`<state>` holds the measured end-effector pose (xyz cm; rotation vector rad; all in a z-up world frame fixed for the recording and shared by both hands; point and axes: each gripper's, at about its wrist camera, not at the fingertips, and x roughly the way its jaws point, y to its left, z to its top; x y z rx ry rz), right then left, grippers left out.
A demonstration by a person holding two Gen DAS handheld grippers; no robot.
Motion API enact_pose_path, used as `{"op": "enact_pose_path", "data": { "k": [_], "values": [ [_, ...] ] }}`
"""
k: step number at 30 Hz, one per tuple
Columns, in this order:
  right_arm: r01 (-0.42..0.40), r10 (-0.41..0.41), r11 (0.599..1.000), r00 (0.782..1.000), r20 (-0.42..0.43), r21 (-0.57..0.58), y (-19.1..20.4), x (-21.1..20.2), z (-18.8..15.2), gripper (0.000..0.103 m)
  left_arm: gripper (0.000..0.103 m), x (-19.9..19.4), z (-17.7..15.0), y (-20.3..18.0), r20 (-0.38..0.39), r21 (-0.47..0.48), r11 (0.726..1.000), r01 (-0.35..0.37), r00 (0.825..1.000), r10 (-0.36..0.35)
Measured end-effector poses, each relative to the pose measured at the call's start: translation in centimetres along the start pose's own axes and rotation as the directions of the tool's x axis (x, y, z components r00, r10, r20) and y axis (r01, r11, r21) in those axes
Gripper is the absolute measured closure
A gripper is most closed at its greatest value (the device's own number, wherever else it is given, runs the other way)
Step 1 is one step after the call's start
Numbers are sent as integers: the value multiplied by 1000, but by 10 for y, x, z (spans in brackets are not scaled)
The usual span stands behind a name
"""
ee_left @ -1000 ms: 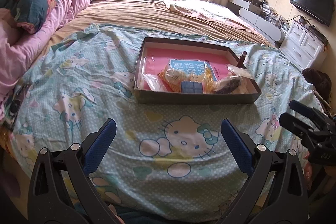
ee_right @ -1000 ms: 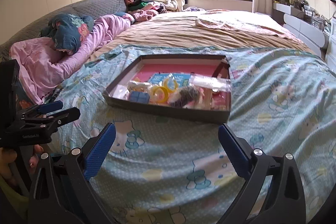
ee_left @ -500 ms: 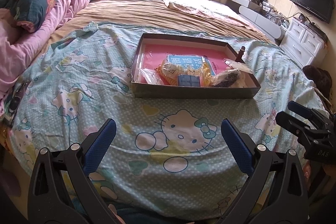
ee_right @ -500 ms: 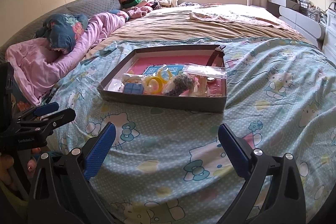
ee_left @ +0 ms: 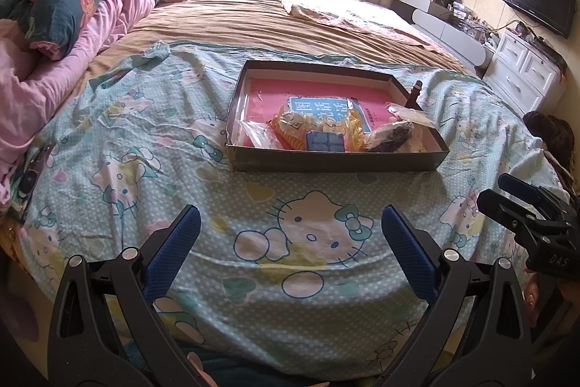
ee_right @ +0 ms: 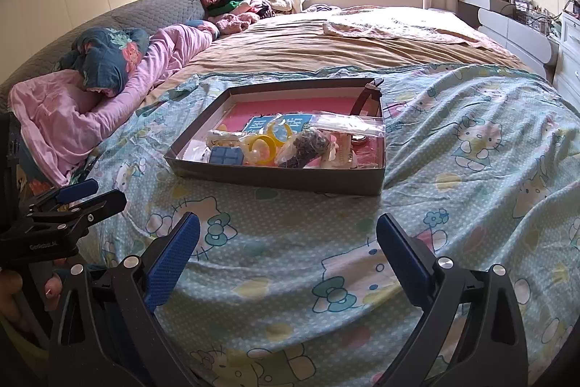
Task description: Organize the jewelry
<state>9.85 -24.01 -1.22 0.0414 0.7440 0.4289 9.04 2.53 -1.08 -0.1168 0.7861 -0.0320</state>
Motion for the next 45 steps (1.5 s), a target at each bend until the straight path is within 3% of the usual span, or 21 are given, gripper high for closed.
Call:
{"op": "enact_pose_path", "data": {
  "k": [45],
  "values": [
    [0,0,1000,1000,-8,-11,3,-1,-1,6,10,-6,3,-4,4,16,1000,2,1000,-2]
  ]
}}
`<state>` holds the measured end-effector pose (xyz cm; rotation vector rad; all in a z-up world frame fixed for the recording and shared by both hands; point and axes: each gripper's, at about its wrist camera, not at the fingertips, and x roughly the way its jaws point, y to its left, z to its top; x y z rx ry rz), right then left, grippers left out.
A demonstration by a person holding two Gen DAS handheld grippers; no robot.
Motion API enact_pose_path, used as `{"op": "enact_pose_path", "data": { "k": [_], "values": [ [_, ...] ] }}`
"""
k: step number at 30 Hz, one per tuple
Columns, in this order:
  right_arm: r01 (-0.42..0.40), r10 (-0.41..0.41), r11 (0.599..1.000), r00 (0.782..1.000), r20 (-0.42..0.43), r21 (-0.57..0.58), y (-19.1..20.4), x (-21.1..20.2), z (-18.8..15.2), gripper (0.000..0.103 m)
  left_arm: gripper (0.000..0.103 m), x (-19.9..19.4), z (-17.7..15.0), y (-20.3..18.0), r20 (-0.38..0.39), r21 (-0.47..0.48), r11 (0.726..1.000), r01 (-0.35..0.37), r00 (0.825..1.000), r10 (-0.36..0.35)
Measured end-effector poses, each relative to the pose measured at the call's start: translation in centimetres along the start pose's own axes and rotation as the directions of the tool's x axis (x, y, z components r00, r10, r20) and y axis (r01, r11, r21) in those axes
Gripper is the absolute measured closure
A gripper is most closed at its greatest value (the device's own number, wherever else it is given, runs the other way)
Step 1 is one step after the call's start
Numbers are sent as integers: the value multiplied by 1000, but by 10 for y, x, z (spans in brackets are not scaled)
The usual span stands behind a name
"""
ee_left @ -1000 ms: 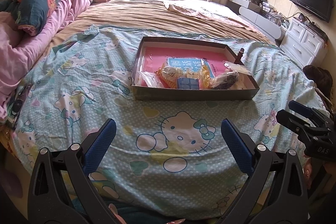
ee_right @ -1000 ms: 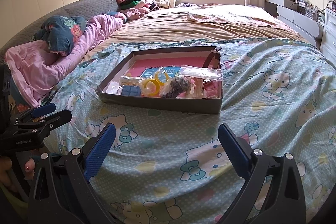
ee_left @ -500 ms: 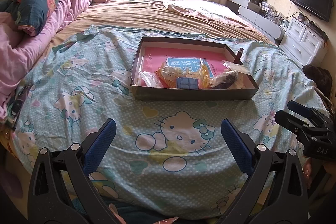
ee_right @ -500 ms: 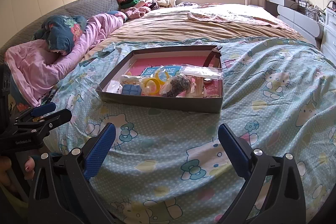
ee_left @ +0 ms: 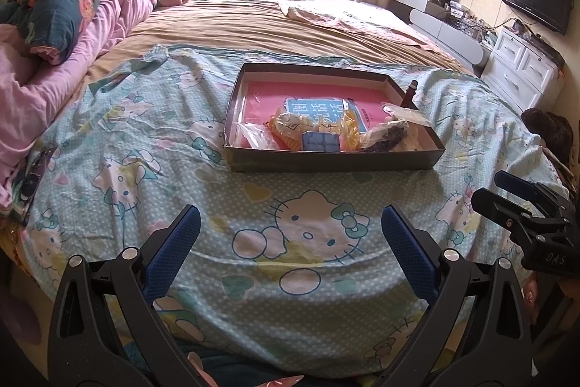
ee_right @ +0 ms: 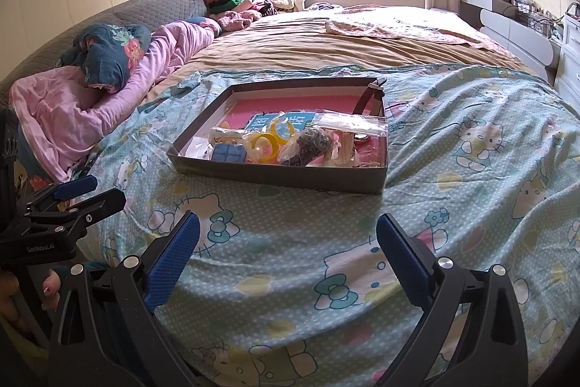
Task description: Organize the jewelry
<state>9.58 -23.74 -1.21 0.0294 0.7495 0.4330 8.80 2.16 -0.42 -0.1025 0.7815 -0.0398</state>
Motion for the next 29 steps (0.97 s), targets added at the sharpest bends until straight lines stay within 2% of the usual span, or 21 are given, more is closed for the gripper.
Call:
{"op": "enact_pose_path", "data": {
  "k": [5,10,16,19,21,23,26,27,29],
  "values": [
    [5,-5,1000,1000,-1,1,0,0,0,6,9,3,-3,2,-13,-1,1000,12,1000,-12],
    [17,-17,1000,1000,-7,15,-6,3,2,6,10,9,-4,7,-34,-15,999,-37,999,37],
    [52,-51,997,999,-13,52,-22,12,6,6,10,20,-3,22,-72,-61,998,-35,997,31],
    [84,-82,992,996,-21,96,-46,21,12,6,9,35,5,41,-104,-83,992,-99,991,90],
    [156,-156,980,988,-16,121,-71,29,18,5,9,54,16,71,-143,-136,977,-167,979,147],
    [245,-244,959,970,-24,146,-105,41,25,5,9,73,26,104,-173,-197,959,-203,970,170],
    [401,-391,899,916,-90,176,-165,68,35,5,9,108,45,155,-210,-241,918,-315,940,267],
    [457,-441,869,890,-118,193,-188,78,39,5,10,121,52,173,-223,-253,898,-360,925,308],
    [518,-490,822,855,-169,238,-230,94,44,5,9,144,62,199,-248,-277,877,-392,911,329]
  ]
}}
